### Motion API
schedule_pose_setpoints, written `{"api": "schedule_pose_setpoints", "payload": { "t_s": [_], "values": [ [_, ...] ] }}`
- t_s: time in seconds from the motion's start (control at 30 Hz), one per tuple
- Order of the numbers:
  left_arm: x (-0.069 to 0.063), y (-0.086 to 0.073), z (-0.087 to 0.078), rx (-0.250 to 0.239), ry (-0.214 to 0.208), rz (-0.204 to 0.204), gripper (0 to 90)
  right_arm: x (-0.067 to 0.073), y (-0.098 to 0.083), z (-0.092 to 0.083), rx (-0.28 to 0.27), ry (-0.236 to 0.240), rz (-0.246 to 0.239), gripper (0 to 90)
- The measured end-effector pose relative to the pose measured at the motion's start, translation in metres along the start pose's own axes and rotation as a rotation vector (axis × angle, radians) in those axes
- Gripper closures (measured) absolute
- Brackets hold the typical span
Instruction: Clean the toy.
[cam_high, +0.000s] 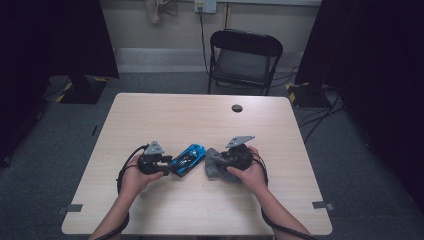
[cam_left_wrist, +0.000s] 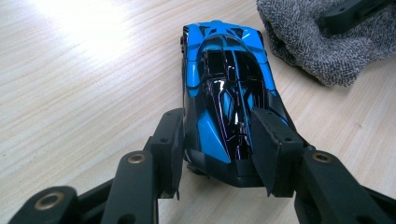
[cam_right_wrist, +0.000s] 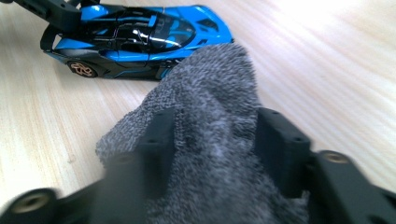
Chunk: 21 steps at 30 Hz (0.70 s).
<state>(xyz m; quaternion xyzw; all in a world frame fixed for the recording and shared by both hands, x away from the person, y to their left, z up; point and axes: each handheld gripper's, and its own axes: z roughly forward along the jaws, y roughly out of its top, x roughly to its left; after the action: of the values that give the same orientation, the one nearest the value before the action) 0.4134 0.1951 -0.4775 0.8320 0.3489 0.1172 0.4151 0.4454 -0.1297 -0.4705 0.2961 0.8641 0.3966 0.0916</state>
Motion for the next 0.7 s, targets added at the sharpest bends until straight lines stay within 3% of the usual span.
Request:
{"api": "schedule_pose_setpoints", "payload": {
  "t_s": [0.2, 0.37, 0.7],
  "values": [
    [-0.001, 0.001, 0.0, 0.002, 0.006, 0.011, 55.7, -0.001, -0.003, -0.015, 0.002, 0.0, -0.016, 32.7],
    [-0.001, 0.0, 0.0, 0.001, 0.008, 0.013, 55.7, -0.002, -0.015, -0.019, 0.054, 0.002, -0.044, 32.6],
    [-0.003, 0.001, 0.003, 0.007, -0.001, 0.006, 48.4, -0.003, -0.033, -0.015, 0.055, -0.042, -0.074, 39.3]
  ]
}}
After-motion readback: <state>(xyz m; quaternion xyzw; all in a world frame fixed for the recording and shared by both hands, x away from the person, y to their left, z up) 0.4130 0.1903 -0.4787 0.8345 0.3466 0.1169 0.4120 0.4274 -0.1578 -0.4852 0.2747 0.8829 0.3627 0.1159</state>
